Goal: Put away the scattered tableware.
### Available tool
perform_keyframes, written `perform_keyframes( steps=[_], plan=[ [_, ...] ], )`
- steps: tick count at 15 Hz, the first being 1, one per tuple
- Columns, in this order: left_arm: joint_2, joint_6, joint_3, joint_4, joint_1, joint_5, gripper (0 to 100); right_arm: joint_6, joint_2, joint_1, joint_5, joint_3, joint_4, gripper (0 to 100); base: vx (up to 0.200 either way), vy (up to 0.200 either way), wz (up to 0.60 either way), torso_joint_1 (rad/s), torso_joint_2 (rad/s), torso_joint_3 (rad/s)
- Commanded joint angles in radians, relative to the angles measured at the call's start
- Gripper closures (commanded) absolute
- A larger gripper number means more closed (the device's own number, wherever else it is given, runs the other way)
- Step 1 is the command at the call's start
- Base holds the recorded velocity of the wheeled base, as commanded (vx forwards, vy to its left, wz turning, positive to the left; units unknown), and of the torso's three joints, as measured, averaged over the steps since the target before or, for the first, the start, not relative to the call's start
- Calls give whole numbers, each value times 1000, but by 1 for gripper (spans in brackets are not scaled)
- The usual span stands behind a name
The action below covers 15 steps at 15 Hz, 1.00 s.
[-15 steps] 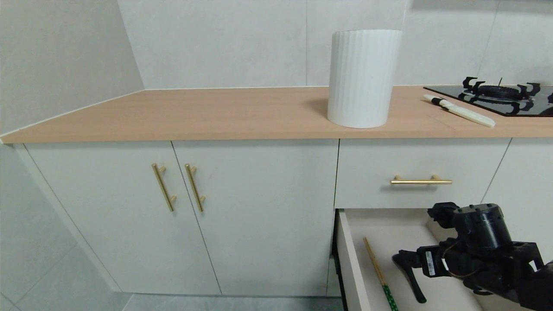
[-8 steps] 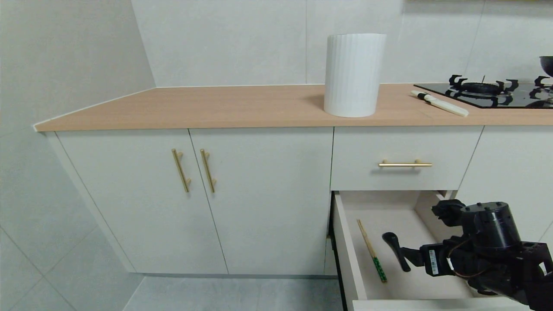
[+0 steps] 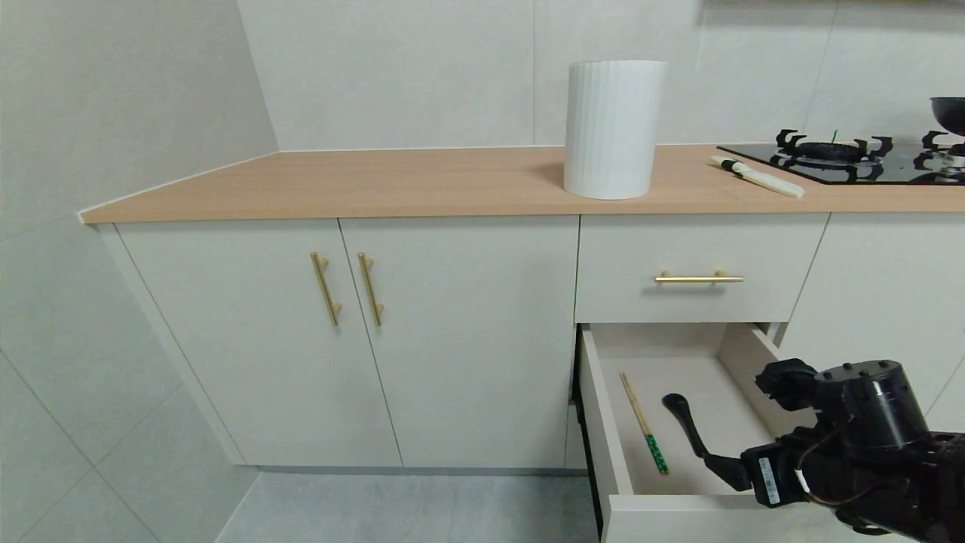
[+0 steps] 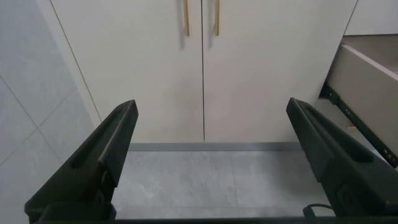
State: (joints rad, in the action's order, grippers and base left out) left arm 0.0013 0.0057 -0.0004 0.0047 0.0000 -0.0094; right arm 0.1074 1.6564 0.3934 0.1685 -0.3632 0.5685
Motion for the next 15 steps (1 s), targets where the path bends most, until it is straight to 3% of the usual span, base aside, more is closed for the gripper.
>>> perform_keyframes(
  steps=[1, 4, 9, 15],
  plan=[
    [0, 0, 0, 0, 0, 0, 0, -11, -165, 42, -83, -5, -139, 0, 0, 0, 0, 0, 0, 0],
    [0, 0, 0, 0, 0, 0, 0, -68, -285, 79, -164, -43, -374, 0, 0, 0, 0, 0, 0, 0],
    [0, 0, 0, 0, 0, 0, 0, -213, -363, 99, -270, -36, -569, 0, 0, 0, 0, 0, 0, 0],
    [0, 0, 0, 0, 0, 0, 0, -239, -213, 93, -305, -42, -602, 0, 0, 0, 0, 0, 0, 0]
  ],
)
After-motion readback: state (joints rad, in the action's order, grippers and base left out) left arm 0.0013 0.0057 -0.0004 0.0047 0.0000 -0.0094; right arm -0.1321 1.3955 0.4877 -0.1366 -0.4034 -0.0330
